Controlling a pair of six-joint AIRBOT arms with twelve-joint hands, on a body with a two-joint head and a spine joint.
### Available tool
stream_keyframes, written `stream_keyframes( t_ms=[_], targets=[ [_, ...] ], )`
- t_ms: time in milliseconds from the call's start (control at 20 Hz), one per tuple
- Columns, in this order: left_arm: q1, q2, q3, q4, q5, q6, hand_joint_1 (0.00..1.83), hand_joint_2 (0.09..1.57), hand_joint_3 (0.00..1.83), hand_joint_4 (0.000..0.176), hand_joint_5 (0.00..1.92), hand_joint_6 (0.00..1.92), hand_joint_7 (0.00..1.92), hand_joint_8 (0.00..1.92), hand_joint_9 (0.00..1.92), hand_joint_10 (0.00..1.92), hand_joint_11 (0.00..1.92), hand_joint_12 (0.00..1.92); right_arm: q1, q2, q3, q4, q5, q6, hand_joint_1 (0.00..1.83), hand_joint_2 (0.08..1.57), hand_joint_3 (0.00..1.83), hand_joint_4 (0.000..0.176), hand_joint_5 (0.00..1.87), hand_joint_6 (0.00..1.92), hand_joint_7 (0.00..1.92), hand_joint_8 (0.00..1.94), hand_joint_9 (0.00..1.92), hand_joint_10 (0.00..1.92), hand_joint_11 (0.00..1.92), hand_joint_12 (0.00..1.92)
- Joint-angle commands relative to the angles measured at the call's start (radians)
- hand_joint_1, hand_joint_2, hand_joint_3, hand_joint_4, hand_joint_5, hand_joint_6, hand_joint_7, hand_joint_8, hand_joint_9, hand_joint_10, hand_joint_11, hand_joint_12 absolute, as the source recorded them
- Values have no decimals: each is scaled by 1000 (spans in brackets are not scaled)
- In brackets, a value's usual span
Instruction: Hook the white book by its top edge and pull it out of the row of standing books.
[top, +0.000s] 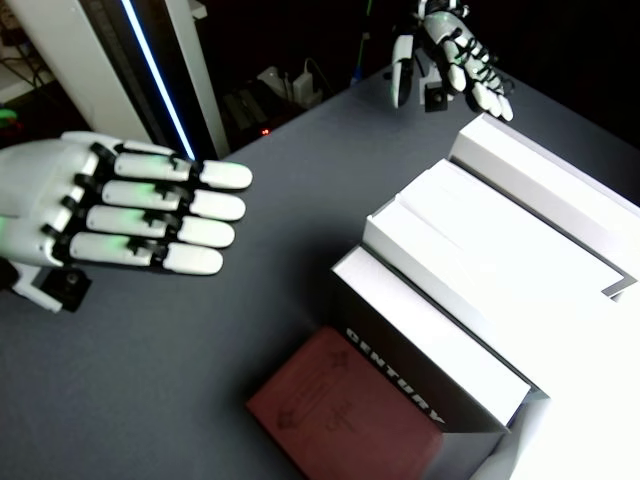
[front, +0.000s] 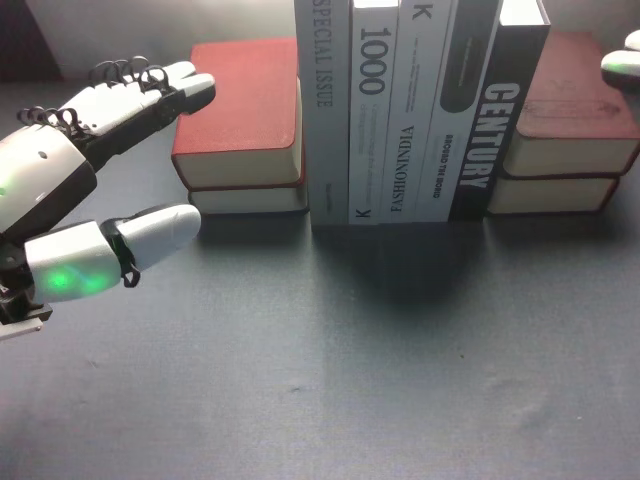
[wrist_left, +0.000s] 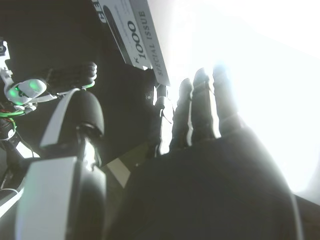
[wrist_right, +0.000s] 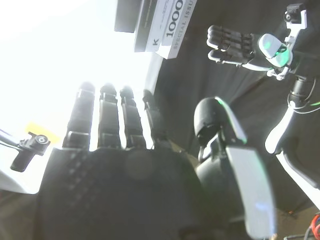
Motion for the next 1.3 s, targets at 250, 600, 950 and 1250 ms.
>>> stream_keyframes(
  t_ms=[250, 600, 950, 1250],
  targets=[
    [-6, 6, 4, -18, -124, -4, 295, 1335, 2, 17, 171, 0, 68, 0, 29, 13, 0, 0, 29, -8, 19, 21, 134, 5, 689, 1372, 7, 0, 238, 15, 175, 3, 6, 393, 0, 1383],
    [-3, -2, 15, -24, -101, -4, 305, 1353, 1, 4, 127, 12, 31, 0, 25, 2, 0, 0, 229, -90, 116, 13, 15, -2, 475, 1423, 12, 0, 64, 6, 4, 1, 0, 231, 0, 1807],
    [11, -5, 20, -35, -98, -4, 333, 1349, 0, 16, 29, 0, 0, 0, 0, 0, 0, 0, 438, -188, 213, -27, -185, -41, 265, 1431, 5, 3, 63, 15, 0, 0, 0, 0, 0, 1921],
    [10, -12, 26, -36, -94, -4, 462, 1328, 0, 0, 97, 19, 0, 0, 21, 7, 0, 0, 498, -227, 243, -35, -268, -79, 265, 1395, 0, 19, 195, 71, 0, 0, 0, 0, 0, 1921]
  ],
)
